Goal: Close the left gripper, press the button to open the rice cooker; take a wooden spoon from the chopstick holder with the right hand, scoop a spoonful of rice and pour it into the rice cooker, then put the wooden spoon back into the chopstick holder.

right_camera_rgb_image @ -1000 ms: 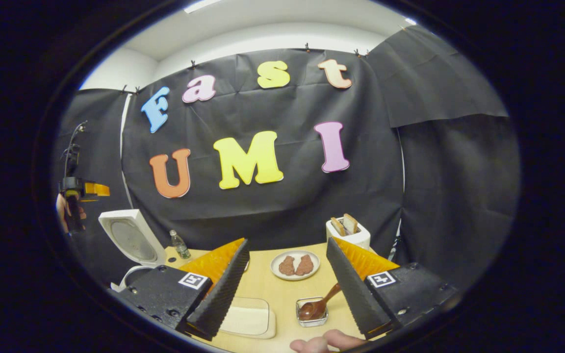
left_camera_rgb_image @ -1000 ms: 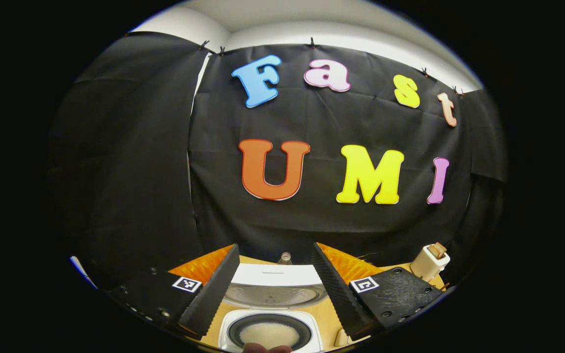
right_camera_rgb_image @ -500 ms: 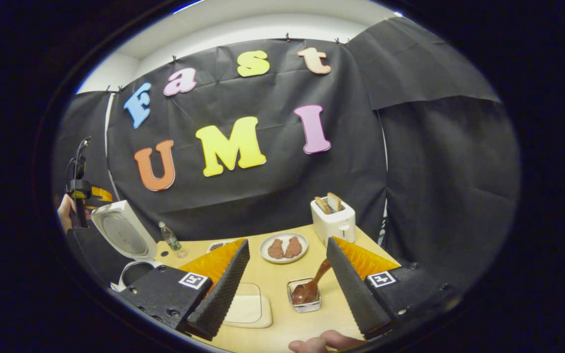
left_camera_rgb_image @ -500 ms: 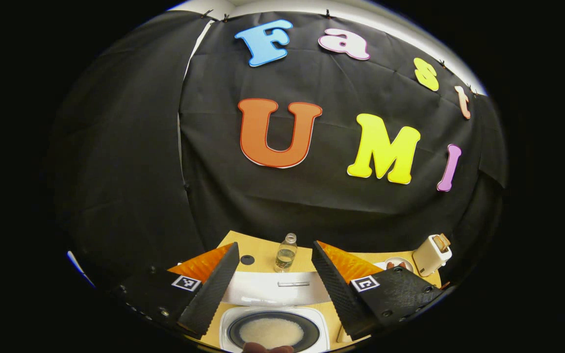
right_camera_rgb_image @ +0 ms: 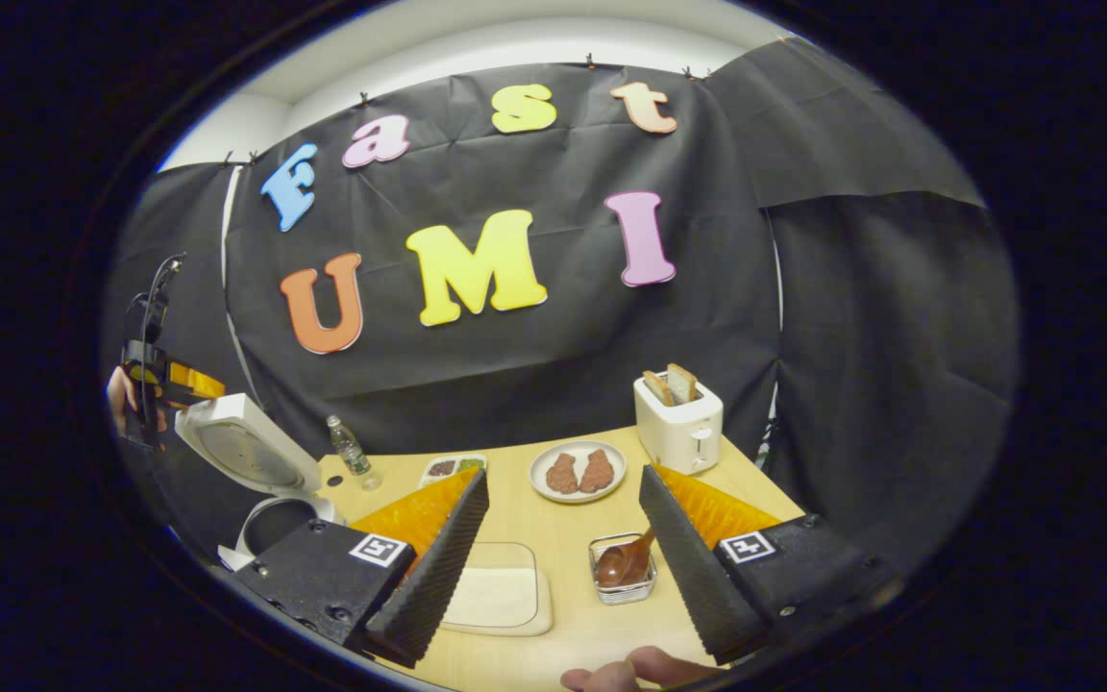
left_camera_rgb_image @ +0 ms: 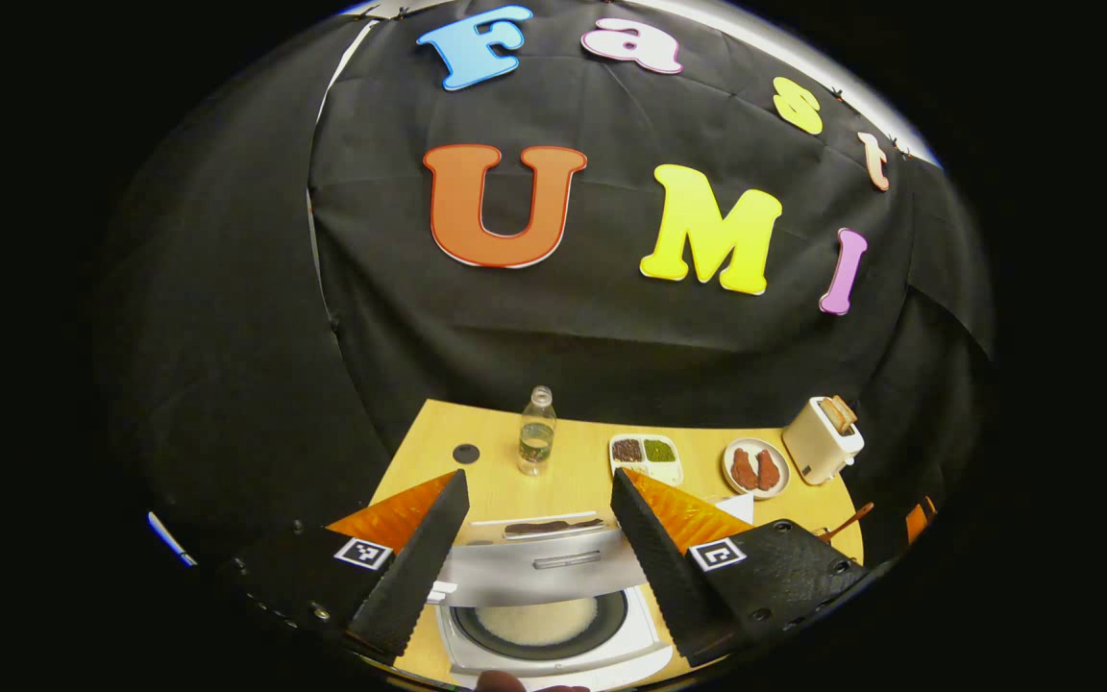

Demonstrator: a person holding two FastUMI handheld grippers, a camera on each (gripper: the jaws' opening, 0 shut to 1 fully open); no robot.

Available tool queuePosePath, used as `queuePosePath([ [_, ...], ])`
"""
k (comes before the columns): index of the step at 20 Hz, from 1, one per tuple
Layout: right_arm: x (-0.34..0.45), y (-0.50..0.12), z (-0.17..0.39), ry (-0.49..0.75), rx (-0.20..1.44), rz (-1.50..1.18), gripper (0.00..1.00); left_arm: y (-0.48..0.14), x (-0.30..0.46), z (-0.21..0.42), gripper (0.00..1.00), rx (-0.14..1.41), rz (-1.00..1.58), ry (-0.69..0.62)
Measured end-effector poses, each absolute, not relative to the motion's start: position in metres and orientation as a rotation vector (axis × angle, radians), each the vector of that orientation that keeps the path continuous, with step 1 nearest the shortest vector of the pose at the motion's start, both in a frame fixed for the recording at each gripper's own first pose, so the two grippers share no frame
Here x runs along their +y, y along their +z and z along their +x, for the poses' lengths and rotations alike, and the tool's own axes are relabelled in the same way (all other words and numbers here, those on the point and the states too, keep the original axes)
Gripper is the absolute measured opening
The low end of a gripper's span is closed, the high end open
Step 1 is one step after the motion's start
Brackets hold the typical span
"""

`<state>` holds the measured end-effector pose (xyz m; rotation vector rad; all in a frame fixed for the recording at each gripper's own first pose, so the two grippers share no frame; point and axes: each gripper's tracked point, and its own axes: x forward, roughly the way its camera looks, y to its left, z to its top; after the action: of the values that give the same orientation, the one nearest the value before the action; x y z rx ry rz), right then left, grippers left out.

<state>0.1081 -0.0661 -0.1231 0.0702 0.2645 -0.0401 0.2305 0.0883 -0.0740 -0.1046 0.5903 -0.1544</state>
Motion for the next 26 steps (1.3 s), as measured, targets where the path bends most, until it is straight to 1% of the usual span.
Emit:
queuePosePath([
  [4,-0.043,-0.125,0.103,0.007,0.281,0.027,1.0,-0.11,0.079,0.181,0.96,0.677,-0.134,-0.198],
  [8,-0.03,-0.135,0.098,0.027,0.308,-0.021,1.0,-0.156,0.073,0.143,0.96,0.74,-0.1,-0.197],
  [10,-0.021,-0.145,0.095,0.042,0.34,-0.037,1.0,-0.17,0.072,0.138,0.96,0.769,-0.107,-0.186],
  [13,-0.011,-0.147,0.09,0.057,0.347,-0.05,1.0,-0.185,0.07,0.124,0.97,0.806,-0.143,-0.168],
  [14,-0.008,-0.143,0.087,0.058,0.34,-0.051,1.0,-0.189,0.071,0.12,0.97,0.817,-0.152,-0.163],
  [15,-0.006,-0.139,0.086,0.058,0.328,-0.046,0.96,-0.195,0.07,0.118,0.97,0.833,-0.16,-0.157],
  [19,-0.002,-0.11,0.088,0.034,0.249,0.004,0.96,-0.217,0.066,0.109,0.97,0.884,-0.162,-0.139],
  [20,-0.001,-0.107,0.088,0.033,0.237,0.012,1.0,-0.223,0.067,0.105,0.97,0.904,-0.162,-0.129],
  [23,-0.002,-0.105,0.088,0.031,0.226,0.009,1.0,-0.238,0.066,0.1,0.97,0.959,-0.162,-0.091],
  [25,-0.003,-0.107,0.089,0.029,0.229,0.016,1.0,-0.239,0.064,0.1,0.97,0.97,-0.153,-0.085],
  [26,-0.003,-0.109,0.09,0.028,0.231,0.02,0.96,-0.244,0.065,0.098,0.98,0.981,-0.143,-0.082],
])
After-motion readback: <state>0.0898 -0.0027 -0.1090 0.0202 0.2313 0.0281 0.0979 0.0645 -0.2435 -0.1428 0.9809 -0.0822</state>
